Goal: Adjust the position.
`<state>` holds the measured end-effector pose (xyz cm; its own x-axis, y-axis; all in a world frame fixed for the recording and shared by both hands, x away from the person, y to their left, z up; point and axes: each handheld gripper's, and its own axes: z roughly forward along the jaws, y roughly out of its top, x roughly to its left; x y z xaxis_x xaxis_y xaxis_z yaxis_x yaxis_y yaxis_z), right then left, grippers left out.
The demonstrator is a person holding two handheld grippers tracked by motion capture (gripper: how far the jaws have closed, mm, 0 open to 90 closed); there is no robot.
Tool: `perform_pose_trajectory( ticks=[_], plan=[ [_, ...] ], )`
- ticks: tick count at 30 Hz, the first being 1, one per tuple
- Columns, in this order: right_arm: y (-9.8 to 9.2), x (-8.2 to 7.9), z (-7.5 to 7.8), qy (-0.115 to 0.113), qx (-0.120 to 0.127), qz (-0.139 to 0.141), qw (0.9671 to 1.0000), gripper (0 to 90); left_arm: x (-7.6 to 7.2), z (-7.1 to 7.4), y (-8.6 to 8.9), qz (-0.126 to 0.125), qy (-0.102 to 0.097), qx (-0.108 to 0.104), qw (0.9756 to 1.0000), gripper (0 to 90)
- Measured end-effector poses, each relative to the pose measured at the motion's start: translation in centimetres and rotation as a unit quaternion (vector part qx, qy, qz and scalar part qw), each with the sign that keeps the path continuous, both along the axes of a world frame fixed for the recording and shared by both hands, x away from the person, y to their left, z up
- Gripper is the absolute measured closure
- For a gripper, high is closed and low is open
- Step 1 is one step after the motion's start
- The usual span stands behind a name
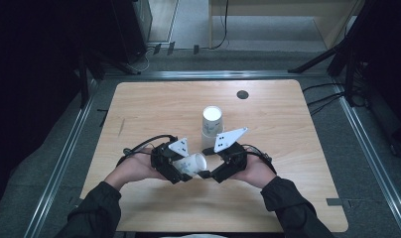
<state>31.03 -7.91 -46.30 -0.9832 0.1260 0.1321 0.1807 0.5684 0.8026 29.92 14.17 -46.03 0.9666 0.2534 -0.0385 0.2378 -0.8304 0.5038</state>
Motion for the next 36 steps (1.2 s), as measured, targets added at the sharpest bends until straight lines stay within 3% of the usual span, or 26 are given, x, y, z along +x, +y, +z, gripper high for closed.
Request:
perform_pose_trajectory(
  ticks=[5,10,17,20,26,28,30,36],
  plan=[
    [0.4,-0.1,-0.4,0.002,-0.007,0.010,0.9999,23.9,-0.5,0.0,-0.7,-0.012,-0.002,0.024,0.9996,29.0],
    [1.1,-0.5,-0.8,-0.004,-0.017,0.027,0.9995,24.8,-0.9,0.1,-1.1,-0.032,0.017,0.022,0.9991,29.0],
    [1.5,-0.7,-0.8,-0.005,-0.020,0.042,0.9989,34.0,-0.9,-0.1,-1.2,-0.033,0.018,0.026,0.9990,29.0],
    [1.5,-0.7,-0.8,0.006,-0.024,0.044,0.9987,34.8,-0.9,-0.1,-1.2,-0.035,0.026,0.023,0.9988,29.2],
    [1.5,-0.7,-0.6,0.003,-0.027,0.043,0.9987,35.2,-0.8,-0.2,-1.0,-0.035,0.023,0.015,0.9990,26.8],
    [1.5,-0.7,-0.5,0.007,-0.025,0.043,0.9987,35.2,-0.7,-0.2,-0.9,-0.030,0.028,0.008,0.9991,25.2],
    [1.1,-0.6,-0.2,0.006,-0.017,0.040,0.9991,35.2,-0.6,-0.3,-0.6,-0.017,0.024,0.005,0.9995,17.3],
    [0.4,-0.3,0.4,0.008,-0.001,0.027,0.9996,35.1,-0.3,0.2,0.2,0.005,0.018,-0.020,0.9996,13.4]
  ],
)
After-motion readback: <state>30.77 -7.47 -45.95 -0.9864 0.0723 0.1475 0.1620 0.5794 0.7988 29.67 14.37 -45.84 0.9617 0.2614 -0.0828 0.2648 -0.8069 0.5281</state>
